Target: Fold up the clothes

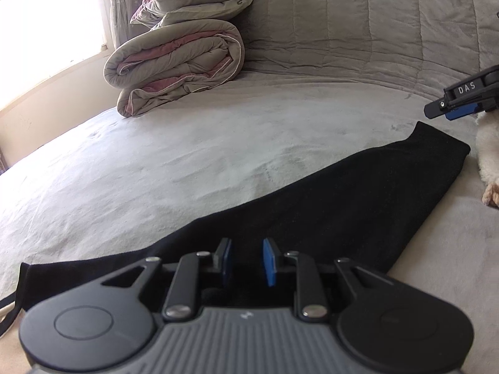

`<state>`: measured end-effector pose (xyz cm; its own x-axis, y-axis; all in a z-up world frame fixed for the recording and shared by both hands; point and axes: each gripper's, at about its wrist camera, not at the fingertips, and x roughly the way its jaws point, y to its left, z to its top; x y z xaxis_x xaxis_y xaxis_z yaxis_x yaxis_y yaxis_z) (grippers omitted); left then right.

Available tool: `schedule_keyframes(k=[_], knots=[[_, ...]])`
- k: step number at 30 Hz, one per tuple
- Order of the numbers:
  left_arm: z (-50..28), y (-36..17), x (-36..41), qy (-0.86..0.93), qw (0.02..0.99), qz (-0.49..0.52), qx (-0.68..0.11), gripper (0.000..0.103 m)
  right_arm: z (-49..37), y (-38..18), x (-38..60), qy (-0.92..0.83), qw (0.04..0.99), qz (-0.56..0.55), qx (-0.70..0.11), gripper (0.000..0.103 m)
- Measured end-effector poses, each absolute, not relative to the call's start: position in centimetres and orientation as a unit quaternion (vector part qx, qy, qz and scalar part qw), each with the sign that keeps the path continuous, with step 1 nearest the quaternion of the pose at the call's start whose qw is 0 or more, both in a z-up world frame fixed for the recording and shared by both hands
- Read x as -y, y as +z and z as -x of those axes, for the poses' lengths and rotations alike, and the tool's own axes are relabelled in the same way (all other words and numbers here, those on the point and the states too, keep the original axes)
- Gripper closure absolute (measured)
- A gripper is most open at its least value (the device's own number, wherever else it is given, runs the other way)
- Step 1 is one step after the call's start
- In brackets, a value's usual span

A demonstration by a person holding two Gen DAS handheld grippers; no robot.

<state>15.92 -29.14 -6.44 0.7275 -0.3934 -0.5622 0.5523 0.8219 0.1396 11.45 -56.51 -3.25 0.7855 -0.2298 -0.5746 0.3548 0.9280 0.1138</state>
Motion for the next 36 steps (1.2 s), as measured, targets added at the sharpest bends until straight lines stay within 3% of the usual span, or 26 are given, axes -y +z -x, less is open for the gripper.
schedule_keyframes(k=[9,12,19,36], knots=[[-11.3,-2.7,24.8,-0.258,0.927,-0.047,-0.269,0.056,-12.1,-3.6,54.4,-0.157,0.942,-0.032,-0.295,0.048],[-9.2,-0.8,22.1,-0.256,0.931,-0.025,-0.26,0.037,-11.5,-3.0,53.8,-0.154,0.943,-0.03,-0.294,0.047],[-4.8,1.5,16.3,-0.217,0.942,-0.036,-0.254,0.026,-8.7,-0.1,50.3,-0.103,0.945,-0.038,-0.307,0.041],[3.0,5.2,6.9,-0.164,0.96,-0.102,-0.205,0.009,-3.1,8.4,37.9,-0.03,0.958,0.027,-0.285,0.03]])
